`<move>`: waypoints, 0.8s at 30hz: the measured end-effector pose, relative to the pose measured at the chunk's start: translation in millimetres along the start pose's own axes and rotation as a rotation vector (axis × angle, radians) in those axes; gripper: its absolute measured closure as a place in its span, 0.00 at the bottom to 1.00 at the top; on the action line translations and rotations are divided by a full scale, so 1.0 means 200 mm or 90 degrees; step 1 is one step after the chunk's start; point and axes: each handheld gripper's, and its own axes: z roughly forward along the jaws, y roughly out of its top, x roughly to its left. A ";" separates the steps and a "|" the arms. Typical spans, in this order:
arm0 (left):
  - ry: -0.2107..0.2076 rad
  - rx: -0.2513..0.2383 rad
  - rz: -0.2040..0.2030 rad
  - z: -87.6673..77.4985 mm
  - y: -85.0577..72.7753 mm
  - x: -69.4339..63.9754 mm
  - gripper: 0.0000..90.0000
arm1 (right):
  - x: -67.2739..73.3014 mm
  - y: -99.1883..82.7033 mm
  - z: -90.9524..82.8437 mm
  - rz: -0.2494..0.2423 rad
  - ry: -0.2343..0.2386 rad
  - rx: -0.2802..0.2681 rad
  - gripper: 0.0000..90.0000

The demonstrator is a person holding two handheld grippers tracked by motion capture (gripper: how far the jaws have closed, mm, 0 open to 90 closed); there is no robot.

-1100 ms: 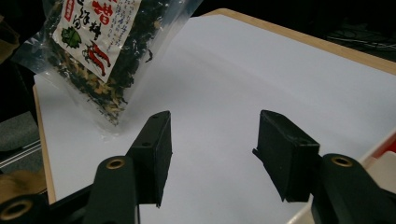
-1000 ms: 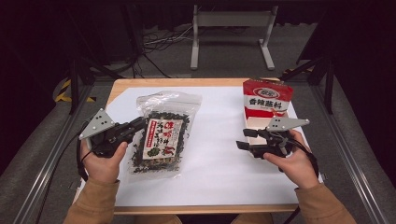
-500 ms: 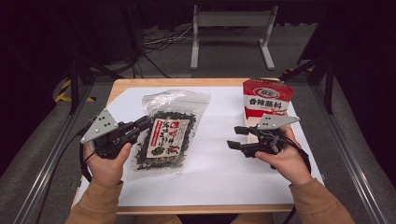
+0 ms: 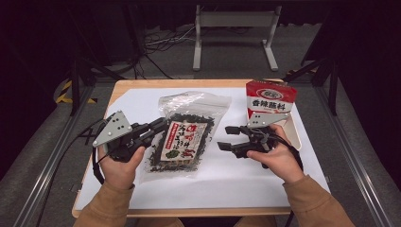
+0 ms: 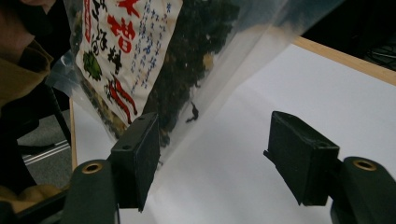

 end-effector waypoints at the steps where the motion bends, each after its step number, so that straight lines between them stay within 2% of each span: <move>1: -0.006 -0.001 0.000 0.01 0.00 -0.01 0.95 | 0.00 0.00 0.01 0.003 0.004 -0.003 0.38; 7: -0.030 -0.011 0.005 0.03 -0.01 -0.02 0.95 | 0.00 0.01 0.04 0.006 0.019 -0.009 0.37; 13: -0.051 -0.024 0.008 0.04 -0.02 -0.03 0.95 | 0.03 0.04 0.07 -0.010 0.038 -0.016 0.37; 15: -0.063 -0.025 0.009 0.05 -0.03 -0.04 0.94 | 0.04 0.05 0.07 -0.017 0.054 -0.021 0.39; 17: -0.062 -0.027 0.011 0.05 -0.03 -0.04 0.94 | 0.04 0.06 0.07 -0.020 0.054 -0.020 0.41; 18: -0.064 -0.024 0.009 0.05 -0.03 -0.04 0.94 | 0.05 0.07 0.06 -0.027 0.062 -0.011 0.49; 19: -0.064 -0.025 0.011 0.05 -0.03 -0.04 0.94 | 0.05 0.07 0.06 -0.027 0.062 -0.011 0.49; 22: -0.066 -0.023 0.012 0.06 -0.04 -0.03 0.94 | 0.06 0.08 0.05 -0.047 0.081 0.003 0.60; 24: -0.066 -0.024 0.011 0.06 -0.05 -0.03 0.94 | 0.07 0.08 0.04 -0.056 0.085 0.012 0.65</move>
